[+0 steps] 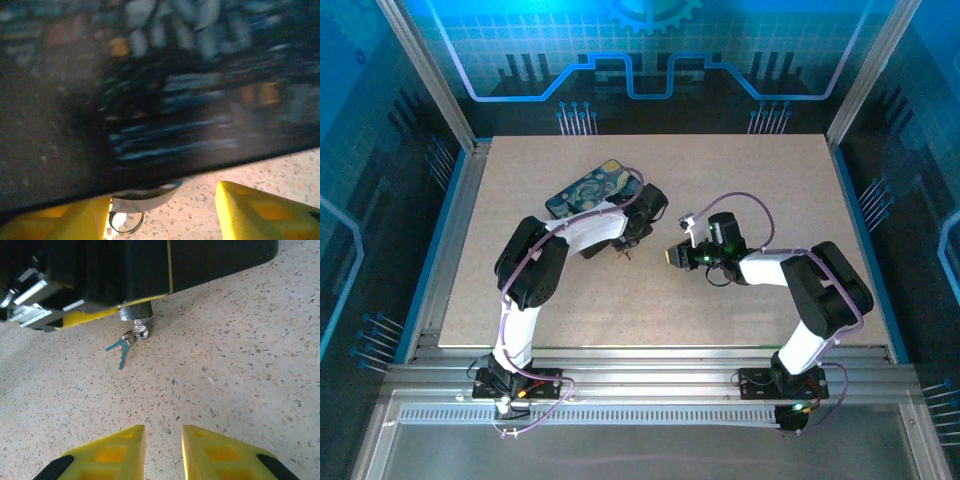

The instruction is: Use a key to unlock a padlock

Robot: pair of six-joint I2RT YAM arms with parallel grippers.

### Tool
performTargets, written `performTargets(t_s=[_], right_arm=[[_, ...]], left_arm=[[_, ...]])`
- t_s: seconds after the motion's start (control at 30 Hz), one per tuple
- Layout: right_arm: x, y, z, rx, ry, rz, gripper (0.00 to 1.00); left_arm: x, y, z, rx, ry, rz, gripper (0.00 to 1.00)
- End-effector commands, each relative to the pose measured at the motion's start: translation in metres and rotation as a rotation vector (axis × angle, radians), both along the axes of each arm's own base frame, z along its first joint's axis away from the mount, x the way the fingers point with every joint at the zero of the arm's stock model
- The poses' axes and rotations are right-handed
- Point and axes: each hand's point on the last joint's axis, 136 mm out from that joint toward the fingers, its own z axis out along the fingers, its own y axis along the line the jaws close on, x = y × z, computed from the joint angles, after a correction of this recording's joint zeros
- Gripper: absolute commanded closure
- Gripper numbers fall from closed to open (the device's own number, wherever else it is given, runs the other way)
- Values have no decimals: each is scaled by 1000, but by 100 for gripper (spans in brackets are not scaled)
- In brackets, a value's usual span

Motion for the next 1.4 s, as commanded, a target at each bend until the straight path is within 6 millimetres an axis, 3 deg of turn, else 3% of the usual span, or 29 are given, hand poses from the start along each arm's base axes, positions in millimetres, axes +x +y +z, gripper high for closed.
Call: performTargets(t_s=[0.0,0.47,1.2,1.37], right_arm=[[7,1,5,36,-13,-11,73],[6,2,3,34,-10,-5,73],[2,4,0,41,11,10,74],[-5,12,13,67,32,72,76]], left_arm=[[-3,8,1,75,51,-72,41],[1,8,-16,88,89,-62,44],[5,11,-18,87,92,-74,79],[-8,2,-20,-75,188,-81,87]])
